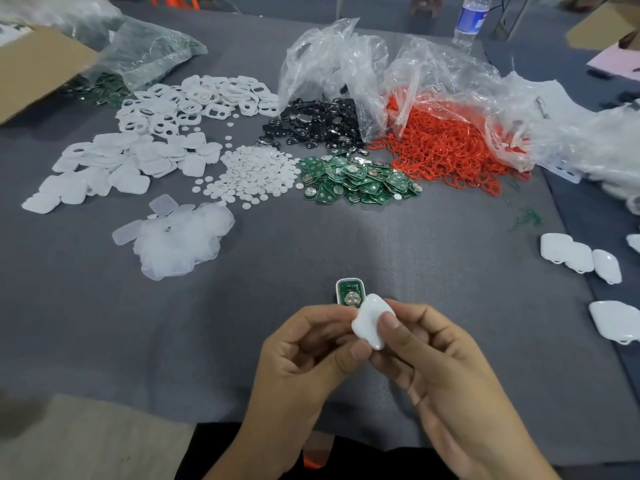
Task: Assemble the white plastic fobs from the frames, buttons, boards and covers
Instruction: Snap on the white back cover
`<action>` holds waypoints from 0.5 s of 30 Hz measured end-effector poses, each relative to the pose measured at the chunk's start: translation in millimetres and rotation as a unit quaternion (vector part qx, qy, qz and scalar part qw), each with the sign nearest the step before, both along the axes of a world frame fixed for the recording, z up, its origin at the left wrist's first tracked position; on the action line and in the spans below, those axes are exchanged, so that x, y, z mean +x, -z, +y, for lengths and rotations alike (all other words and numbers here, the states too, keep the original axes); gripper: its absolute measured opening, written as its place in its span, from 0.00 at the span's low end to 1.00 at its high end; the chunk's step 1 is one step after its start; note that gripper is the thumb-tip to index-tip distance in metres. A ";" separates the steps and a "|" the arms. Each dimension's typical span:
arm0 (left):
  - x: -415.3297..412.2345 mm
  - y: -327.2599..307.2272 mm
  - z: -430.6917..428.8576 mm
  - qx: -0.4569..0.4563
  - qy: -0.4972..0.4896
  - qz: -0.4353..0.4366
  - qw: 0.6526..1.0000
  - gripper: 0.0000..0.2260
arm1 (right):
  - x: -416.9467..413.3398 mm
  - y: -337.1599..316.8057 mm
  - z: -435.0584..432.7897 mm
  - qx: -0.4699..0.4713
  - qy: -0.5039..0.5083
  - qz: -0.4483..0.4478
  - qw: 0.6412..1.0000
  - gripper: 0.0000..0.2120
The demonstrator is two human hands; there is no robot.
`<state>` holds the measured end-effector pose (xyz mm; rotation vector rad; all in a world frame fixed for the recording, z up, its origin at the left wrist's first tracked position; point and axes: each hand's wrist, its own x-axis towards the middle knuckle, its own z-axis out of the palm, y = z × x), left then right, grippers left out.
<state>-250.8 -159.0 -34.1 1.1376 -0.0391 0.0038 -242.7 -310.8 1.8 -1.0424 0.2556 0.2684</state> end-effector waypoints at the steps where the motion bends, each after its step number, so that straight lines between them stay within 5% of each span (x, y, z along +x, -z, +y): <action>1: -0.7 0.5 0.1 0.000 -0.001 -0.003 1.000 0.11 | -0.2 0.6 -0.4 0.001 -0.001 0.000 1.000 0.14; 5: -3.2 2.3 2.5 0.044 -0.021 -0.011 0.999 0.11 | -2.2 6.7 -0.4 -0.011 -0.012 0.003 1.000 0.10; 9: -8.9 11.1 5.0 0.092 -0.012 -0.003 0.996 0.10 | -1.5 11.1 -11.3 -0.138 -0.069 -0.056 0.987 0.11; 15: -14.4 26.8 -0.3 0.098 -0.001 0.044 0.994 0.07 | 3.3 17.8 -35.1 -0.442 -0.149 -0.238 0.852 0.23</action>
